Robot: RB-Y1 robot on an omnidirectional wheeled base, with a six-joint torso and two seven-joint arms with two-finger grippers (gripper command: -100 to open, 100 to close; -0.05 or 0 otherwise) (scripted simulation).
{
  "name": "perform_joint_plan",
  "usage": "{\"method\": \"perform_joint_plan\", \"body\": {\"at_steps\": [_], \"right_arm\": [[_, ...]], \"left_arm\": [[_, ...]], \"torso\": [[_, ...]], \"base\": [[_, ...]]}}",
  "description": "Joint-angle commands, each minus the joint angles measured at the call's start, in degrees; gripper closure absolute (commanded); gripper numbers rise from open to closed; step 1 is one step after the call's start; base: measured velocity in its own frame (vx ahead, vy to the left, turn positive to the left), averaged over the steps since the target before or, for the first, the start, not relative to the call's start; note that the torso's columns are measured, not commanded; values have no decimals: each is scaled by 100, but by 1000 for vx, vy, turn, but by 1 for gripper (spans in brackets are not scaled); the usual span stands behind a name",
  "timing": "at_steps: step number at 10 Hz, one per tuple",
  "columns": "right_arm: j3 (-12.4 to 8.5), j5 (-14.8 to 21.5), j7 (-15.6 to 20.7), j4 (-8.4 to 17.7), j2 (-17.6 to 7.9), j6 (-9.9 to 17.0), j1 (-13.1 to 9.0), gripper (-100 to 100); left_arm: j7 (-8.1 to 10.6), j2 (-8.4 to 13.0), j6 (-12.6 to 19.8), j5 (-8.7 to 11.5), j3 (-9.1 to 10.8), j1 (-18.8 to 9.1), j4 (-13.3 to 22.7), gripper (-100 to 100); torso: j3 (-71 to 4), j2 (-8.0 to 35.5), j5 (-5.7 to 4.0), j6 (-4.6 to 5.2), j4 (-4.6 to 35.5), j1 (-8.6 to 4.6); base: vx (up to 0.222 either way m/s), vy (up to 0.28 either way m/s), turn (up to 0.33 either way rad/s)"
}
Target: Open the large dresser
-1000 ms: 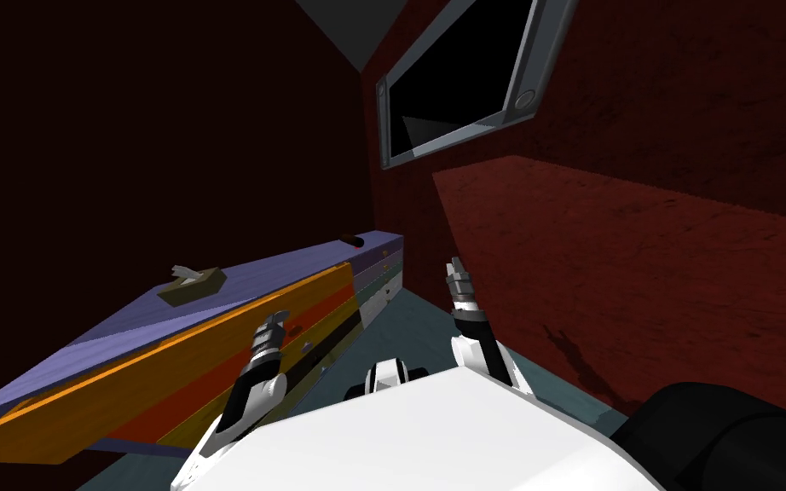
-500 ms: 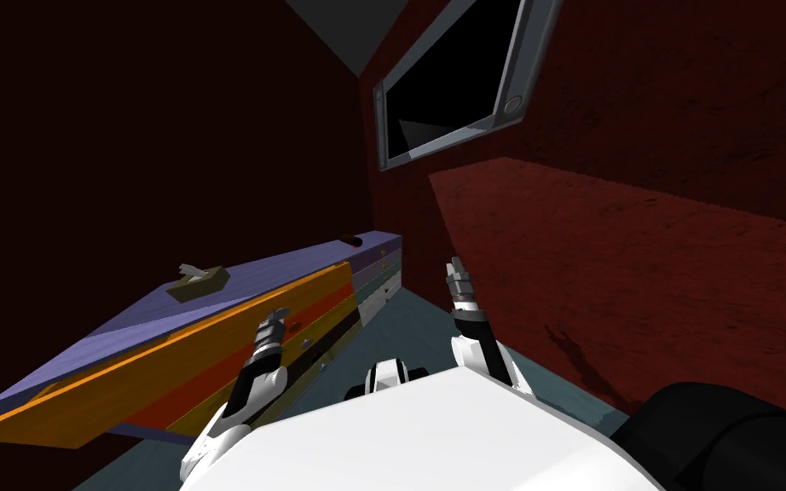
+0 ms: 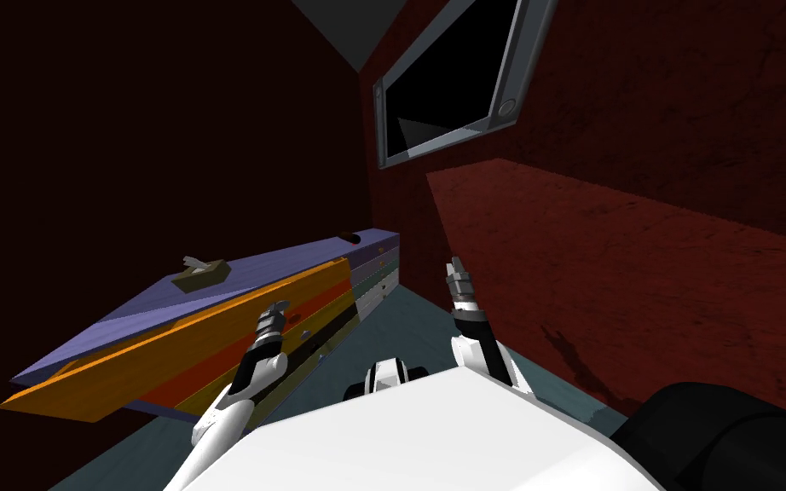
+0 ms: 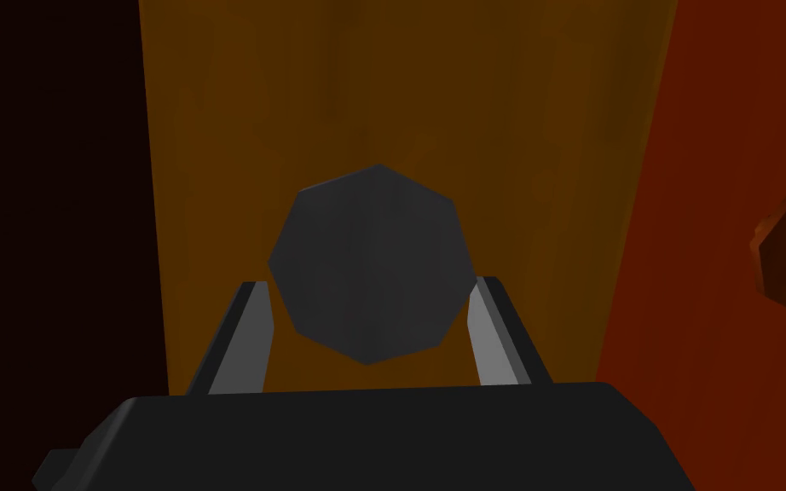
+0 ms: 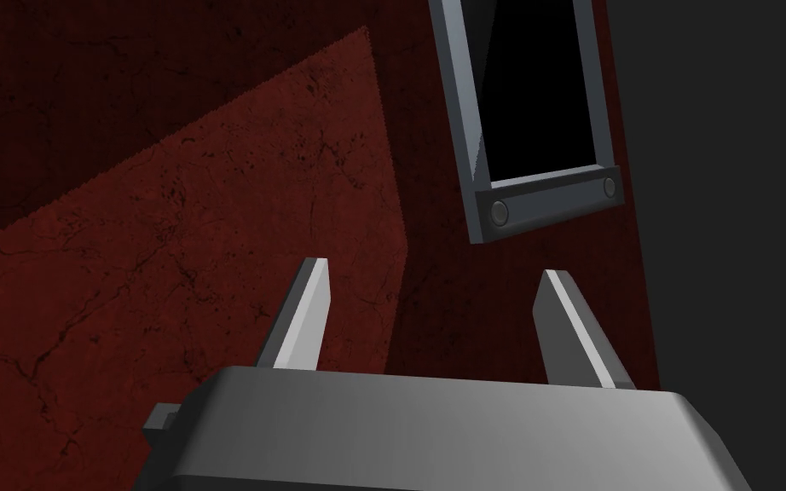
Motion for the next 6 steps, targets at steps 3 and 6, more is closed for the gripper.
{"method": "perform_joint_plan", "body": {"at_steps": [3, 6], "right_arm": [[-1, 0, 0, 0, 0, 0, 1, 0], [0, 0, 0, 0, 0, 0, 0, 0]], "left_arm": [[11, 0, -39, -5, -59, -145, 483, 100], [39, 258, -152, 74, -70, -595, 878, 100]], "torso": [[-16, -28, 22, -9, -24, 33], [17, 27, -8, -2, 10, -17]], "base": [[0, -2, -1], [-82, -63, 1]]}}
